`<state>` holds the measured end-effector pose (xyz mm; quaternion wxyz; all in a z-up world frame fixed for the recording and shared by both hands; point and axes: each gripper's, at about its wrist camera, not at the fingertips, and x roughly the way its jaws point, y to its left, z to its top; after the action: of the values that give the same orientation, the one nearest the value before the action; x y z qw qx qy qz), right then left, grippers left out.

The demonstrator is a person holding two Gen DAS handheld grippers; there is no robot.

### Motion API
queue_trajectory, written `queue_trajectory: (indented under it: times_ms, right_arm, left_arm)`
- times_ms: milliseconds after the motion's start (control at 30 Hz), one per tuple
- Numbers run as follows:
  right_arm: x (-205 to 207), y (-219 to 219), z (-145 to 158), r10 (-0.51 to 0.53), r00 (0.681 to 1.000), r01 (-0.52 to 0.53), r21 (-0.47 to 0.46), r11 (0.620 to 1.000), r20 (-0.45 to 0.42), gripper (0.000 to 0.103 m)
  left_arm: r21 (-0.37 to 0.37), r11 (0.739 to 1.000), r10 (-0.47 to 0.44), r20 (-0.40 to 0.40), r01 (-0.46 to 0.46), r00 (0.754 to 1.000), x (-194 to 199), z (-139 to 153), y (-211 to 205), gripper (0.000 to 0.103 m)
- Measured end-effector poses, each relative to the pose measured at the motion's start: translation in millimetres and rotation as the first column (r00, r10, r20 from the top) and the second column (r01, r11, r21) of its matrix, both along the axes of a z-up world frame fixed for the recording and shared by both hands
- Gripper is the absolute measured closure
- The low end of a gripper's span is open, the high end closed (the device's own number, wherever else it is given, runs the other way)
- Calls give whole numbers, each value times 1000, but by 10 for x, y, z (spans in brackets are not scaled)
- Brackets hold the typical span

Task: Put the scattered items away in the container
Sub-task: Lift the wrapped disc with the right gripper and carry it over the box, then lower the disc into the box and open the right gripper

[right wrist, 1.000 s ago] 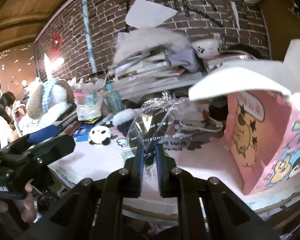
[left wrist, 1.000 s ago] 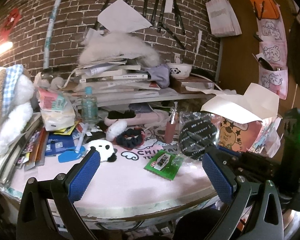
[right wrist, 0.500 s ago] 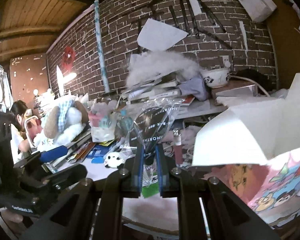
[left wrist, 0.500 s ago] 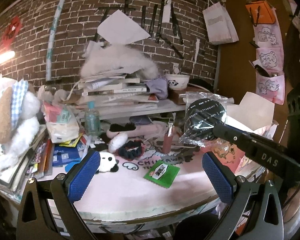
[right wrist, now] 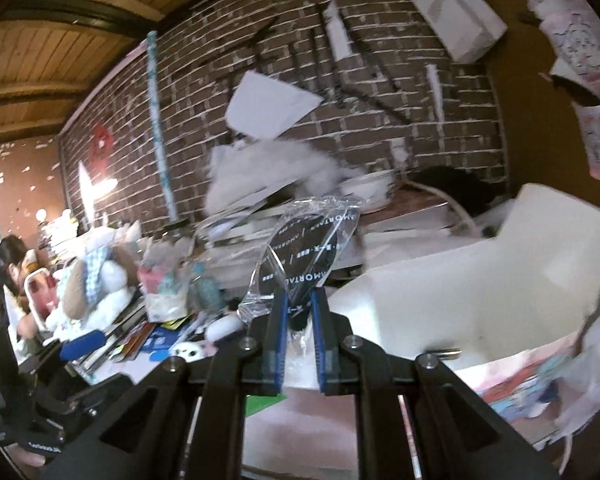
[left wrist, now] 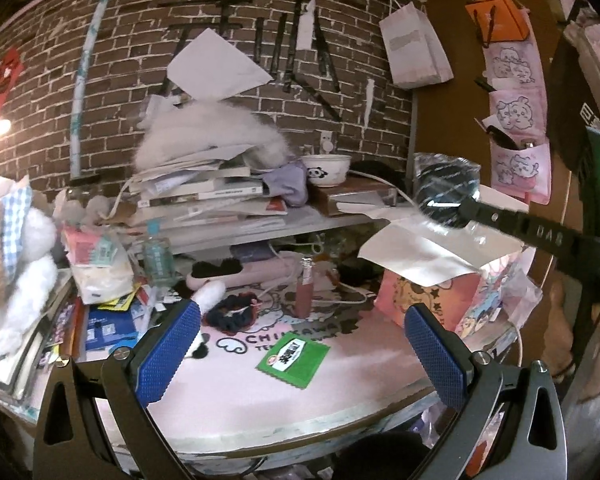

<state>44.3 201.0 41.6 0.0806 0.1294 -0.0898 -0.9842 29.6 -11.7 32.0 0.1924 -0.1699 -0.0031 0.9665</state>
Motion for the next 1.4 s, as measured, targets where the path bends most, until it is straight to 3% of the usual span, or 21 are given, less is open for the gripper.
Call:
queue_trajectory:
  times_ms: [167,367,600,800,1200,1400]
  right_arm:
    - [-18,415,101,-72,996,73,-15,997,45,94]
    - [-234,800,38,-121,973,120,18,993,197,94]
    - [-659,954,-125,-95,909,76,61,995,405,94]
    - [-851,960,-186,-72,856,39,75,996,513,94]
    - [-802,895,-174,-88,848,49,89,995,522,90]
    - [-763,882,-127,-95,856,57,91,994,507,77]
  left_arm:
    - [-4,1000,-21,5,21,1000,-10,-10,72,1]
    - [-9,999,-39,14,39,999,-29,-27,140,1]
    - [-20,999,-48,19,48,999,-24,-35,186,1]
    - [-21,999,-44,25,45,999,-34,-45,192,1]
    - [-26,999,-47,24,47,999,-33,-54,184,1]
    - [-26,999,-45,24,46,999,-33,-52,187,1]
